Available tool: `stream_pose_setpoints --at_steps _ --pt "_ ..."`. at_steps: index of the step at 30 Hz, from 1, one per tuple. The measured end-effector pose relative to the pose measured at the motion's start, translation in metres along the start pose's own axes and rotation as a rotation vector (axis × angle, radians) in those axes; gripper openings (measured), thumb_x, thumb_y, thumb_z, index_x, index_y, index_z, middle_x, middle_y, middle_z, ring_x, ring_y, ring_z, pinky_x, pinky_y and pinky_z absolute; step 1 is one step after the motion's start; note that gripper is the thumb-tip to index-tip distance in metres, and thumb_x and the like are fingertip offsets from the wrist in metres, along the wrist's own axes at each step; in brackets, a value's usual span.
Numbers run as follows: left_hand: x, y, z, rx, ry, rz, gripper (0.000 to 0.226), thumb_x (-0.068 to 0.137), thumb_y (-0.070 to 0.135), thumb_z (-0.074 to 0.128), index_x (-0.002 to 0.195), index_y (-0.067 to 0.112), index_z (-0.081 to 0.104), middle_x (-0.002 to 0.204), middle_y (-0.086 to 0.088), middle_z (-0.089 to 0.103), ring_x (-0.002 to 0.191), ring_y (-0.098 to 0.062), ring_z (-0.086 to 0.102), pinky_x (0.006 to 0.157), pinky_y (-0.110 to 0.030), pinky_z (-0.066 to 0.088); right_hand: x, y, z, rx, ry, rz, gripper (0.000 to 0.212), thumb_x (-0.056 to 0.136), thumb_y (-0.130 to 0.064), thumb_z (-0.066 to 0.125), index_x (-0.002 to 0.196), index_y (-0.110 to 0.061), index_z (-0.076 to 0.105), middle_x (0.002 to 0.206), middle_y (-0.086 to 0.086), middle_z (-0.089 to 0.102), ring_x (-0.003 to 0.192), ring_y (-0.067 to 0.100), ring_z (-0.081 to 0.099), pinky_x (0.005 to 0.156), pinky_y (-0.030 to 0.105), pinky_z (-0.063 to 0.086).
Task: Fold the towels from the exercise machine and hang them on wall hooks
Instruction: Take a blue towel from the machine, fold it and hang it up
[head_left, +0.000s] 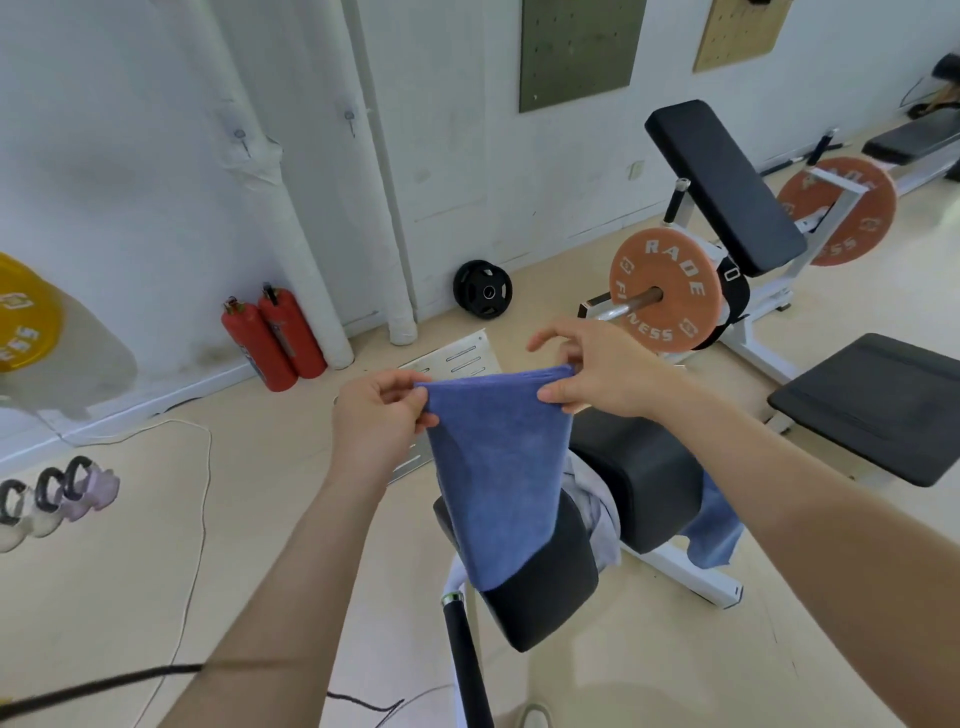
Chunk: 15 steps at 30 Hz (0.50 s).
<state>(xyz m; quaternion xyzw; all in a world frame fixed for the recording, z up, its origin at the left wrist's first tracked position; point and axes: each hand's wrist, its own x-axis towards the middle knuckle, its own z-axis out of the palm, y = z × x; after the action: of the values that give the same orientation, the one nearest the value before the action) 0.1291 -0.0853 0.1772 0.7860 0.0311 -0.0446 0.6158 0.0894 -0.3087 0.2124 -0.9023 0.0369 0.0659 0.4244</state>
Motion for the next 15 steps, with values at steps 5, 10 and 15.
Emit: stream_pose_setpoints --at_steps 5,10,15 --pt "0.011 0.021 -0.002 -0.012 0.166 0.344 0.03 0.087 -0.004 0.057 0.083 0.024 0.068 0.078 0.01 0.068 0.07 0.001 0.062 0.074 -0.013 0.049 0.024 -0.026 -0.012 -0.221 0.32 -0.273 0.016 0.084 -0.008 0.062 0.095 -0.014 0.073 0.086 -0.001 0.068 0.08 0.013 0.057 0.068 0.006 0.036" --pt "0.004 0.002 -0.005 0.21 0.184 0.634 0.023 0.083 0.0 0.061 0.093 0.017 0.072 0.09 0.012 0.066 0.089 -0.007 0.061 0.084 -0.018 0.045 0.015 0.005 0.002 -0.269 0.457 -0.366 0.015 0.082 -0.005 0.067 0.093 -0.013 0.072 0.093 -0.005 0.047 0.085 0.01 0.045 0.073 0.009 0.034" --pt "-0.029 -0.096 0.028 0.344 -0.026 0.341 0.02 0.08 0.001 0.069 0.086 0.019 0.075 0.083 0.03 0.06 0.086 -0.005 0.061 0.085 -0.019 0.046 -0.014 0.103 0.085 0.023 0.213 0.13 0.015 0.081 -0.002 0.071 0.086 -0.016 0.071 0.09 -0.003 0.057 0.078 0.008 0.053 0.071 0.011 0.038"
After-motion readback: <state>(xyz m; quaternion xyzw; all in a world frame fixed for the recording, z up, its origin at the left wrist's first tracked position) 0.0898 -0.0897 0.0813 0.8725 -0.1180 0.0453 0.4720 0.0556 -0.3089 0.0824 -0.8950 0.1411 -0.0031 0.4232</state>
